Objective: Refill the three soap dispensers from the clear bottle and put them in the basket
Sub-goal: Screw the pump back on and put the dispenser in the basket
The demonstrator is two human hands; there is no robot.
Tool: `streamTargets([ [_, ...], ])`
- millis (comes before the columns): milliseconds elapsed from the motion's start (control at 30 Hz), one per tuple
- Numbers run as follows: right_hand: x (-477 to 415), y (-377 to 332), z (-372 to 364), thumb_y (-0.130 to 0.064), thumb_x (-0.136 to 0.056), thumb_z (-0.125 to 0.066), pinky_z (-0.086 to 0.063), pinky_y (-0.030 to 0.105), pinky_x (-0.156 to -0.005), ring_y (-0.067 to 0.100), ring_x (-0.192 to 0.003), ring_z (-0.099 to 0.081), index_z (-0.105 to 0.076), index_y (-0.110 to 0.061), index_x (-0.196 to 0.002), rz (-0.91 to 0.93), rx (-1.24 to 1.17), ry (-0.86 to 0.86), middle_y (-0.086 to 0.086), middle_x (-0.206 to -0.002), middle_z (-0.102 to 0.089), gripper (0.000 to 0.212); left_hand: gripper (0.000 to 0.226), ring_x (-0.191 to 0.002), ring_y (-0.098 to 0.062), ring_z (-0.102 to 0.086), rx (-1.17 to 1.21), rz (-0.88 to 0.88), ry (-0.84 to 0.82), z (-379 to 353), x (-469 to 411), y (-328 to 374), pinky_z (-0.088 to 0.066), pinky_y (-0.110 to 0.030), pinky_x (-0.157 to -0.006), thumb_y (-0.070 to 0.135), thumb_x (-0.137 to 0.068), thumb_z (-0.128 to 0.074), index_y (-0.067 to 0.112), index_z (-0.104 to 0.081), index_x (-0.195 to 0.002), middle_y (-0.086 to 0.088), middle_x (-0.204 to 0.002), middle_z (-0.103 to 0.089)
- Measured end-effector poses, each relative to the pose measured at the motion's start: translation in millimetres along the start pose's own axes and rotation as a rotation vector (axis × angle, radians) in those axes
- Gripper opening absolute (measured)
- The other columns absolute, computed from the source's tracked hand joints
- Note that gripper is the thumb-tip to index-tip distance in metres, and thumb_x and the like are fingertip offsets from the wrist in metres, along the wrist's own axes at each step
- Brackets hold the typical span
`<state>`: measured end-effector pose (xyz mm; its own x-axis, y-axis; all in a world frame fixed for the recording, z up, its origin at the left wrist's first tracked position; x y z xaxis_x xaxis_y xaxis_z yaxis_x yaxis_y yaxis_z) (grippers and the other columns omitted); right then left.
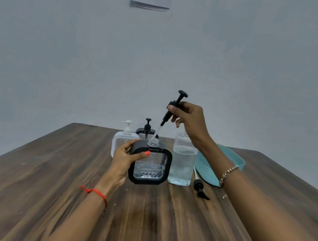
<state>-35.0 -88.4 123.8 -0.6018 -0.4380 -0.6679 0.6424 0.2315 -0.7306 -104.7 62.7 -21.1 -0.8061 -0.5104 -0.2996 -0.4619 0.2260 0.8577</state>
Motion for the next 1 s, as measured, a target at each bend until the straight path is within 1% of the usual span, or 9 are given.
streamTargets([
  [200,24,17,-21,-0.016,-0.080,-0.071,-0.041,0.010,-0.059,-0.002,-0.061,-0.059,-0.070,-0.007,-0.092,-0.078,0.241,-0.162,-0.005,-0.073,-0.066,0.015,0.048,-0.080,-0.018,-0.068,-0.016,-0.017,-0.017,-4,3,3,-0.055,-0.023,-0.062,-0.005,-0.063,-0.074,0.006,-0.061,-0.108,-0.012,-0.100,-0.068],
  [267,33,25,-28,-0.024,-0.077,-0.074,-0.042,0.013,-0.062,0.005,-0.070,-0.060,-0.071,-0.012,-0.090,-0.090,0.395,-0.213,-0.004,-0.077,-0.066,0.018,0.044,-0.081,-0.020,-0.068,-0.017,-0.020,-0.019,-6,4,4,-0.056,-0.024,-0.061,-0.006,-0.064,-0.073,0.008,-0.062,-0.105,-0.012,-0.098,-0.067],
  [367,42,36,-31,-0.032,-0.074,-0.076,-0.041,0.019,-0.060,0.013,-0.066,-0.057,-0.070,-0.007,-0.085,-0.104,0.483,-0.184,0.007,-0.075,-0.066,0.028,0.046,-0.084,-0.024,-0.067,-0.004,-0.019,-0.016,-6,5,4,-0.057,-0.026,-0.063,-0.004,-0.062,-0.074,0.007,-0.062,-0.106,-0.015,-0.100,-0.067],
  [500,45,41,-26,-0.037,-0.070,-0.079,-0.035,0.018,-0.053,0.013,-0.057,-0.047,-0.059,0.005,-0.068,-0.104,0.449,-0.077,0.015,-0.063,-0.054,0.046,0.051,-0.082,-0.021,-0.069,-0.017,-0.022,-0.019,-7,7,4,-0.056,-0.026,-0.062,0.000,-0.057,-0.076,0.008,-0.062,-0.105,-0.014,-0.099,-0.068],
  [600,45,41,-17,-0.036,-0.076,-0.074,-0.039,0.024,-0.060,0.015,-0.062,-0.052,-0.059,0.003,-0.063,-0.107,0.342,0.001,0.022,-0.070,-0.061,0.043,0.045,-0.076,-0.018,-0.069,0.052,-0.006,-0.009,-5,6,1,-0.057,-0.026,-0.061,-0.004,-0.061,-0.073,0.008,-0.063,-0.103,-0.012,-0.095,-0.068],
  [733,44,46,-16,-0.021,-0.076,-0.059,-0.043,0.021,-0.069,0.008,-0.077,-0.062,-0.062,-0.013,-0.082,-0.210,0.065,-0.020,0.010,-0.084,-0.069,0.011,0.043,-0.081,-0.023,-0.067,0.034,0.015,0.005,-3,5,-2,-0.057,-0.028,-0.061,-0.008,-0.064,-0.072,0.010,-0.063,-0.101,-0.013,-0.098,-0.067],
  [800,46,49,-12,-0.018,-0.073,-0.050,-0.045,0.027,-0.073,0.013,-0.075,-0.066,-0.062,-0.012,-0.088,-0.233,-0.022,0.046,0.005,-0.069,-0.068,0.020,0.044,-0.080,-0.024,-0.067,0.031,0.021,0.007,-4,6,-3,-0.057,-0.028,-0.061,-0.009,-0.064,-0.072,0.009,-0.063,-0.103,-0.012,-0.097,-0.068],
  [900,48,50,-2,-0.002,-0.085,-0.047,-0.048,0.028,-0.066,0.016,-0.059,-0.063,-0.062,-0.008,-0.084,-0.229,-0.054,0.180,0.003,-0.045,-0.056,0.017,0.049,-0.080,-0.025,-0.067,0.062,0.030,0.020,-3,7,-4,-0.058,-0.029,-0.061,-0.005,-0.060,-0.074,0.008,-0.062,-0.105,-0.013,-0.097,-0.068],
  [1000,48,52,-12,-0.003,-0.078,-0.055,-0.045,0.019,-0.060,0.003,-0.057,-0.059,-0.061,-0.006,-0.098,-0.278,-0.011,0.043,0.007,-0.067,-0.063,0.021,0.056,-0.081,-0.025,-0.067,0.043,0.040,0.024,-6,9,-4,-0.057,-0.029,-0.060,-0.003,-0.057,-0.075,0.007,-0.060,-0.109,-0.014,-0.099,-0.067],
])
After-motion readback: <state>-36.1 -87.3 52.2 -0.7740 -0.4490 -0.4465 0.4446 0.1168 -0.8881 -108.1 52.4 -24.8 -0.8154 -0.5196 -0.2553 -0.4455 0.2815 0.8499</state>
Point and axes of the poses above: each hand's wrist, its own x-axis away from the middle knuckle, its own z-axis out of the back of the hand, y = z × x, the point moved 6 cm from there along -x, towards the middle knuckle
